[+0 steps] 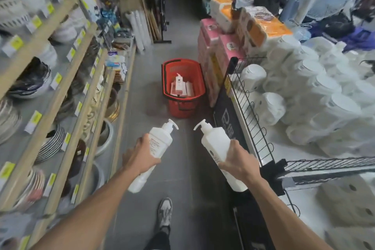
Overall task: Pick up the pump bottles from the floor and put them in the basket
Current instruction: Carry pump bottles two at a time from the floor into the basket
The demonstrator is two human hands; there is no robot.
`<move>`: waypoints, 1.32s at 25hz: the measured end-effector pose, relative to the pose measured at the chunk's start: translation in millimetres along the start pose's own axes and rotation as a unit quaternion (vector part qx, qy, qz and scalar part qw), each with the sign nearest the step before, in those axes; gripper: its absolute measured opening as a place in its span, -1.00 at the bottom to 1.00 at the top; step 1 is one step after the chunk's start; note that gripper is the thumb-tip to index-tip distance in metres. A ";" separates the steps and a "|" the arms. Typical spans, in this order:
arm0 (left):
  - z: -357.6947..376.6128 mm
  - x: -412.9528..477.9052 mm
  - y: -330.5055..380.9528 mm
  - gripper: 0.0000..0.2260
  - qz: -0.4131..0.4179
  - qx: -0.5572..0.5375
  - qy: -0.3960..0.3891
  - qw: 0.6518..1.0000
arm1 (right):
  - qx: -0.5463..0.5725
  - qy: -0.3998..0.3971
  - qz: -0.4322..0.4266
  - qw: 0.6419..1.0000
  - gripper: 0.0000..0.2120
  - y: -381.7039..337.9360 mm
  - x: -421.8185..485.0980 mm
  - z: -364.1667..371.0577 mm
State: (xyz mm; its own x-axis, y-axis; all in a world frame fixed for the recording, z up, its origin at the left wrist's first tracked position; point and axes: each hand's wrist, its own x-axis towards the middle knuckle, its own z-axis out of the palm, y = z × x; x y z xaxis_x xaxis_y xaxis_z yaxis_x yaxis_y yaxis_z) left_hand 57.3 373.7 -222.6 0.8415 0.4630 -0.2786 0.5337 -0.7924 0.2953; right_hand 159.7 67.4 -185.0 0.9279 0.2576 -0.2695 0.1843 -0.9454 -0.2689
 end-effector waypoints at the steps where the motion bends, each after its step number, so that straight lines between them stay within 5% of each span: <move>1: -4.4 15.0 -3.9 -0.28 -0.004 0.000 -0.003 1.000 | -0.005 -0.002 -0.001 1.000 -0.42 -9.6 14.7 -1.7; 33: -162.2 556.6 8.3 -0.33 -0.029 -0.007 -0.010 0.999 | 0.021 -0.004 -0.016 1.000 -0.35 -216.3 562.2 -69.0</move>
State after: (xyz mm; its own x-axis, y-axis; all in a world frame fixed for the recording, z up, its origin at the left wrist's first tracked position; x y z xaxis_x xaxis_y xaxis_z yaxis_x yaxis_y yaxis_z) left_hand 543.7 689.2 -227.0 0.8067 0.5005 -0.3141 0.5837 -0.7579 0.2913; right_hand 663.9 402.9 -214.6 0.9190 0.2901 -0.2669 0.2006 -0.9270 -0.3170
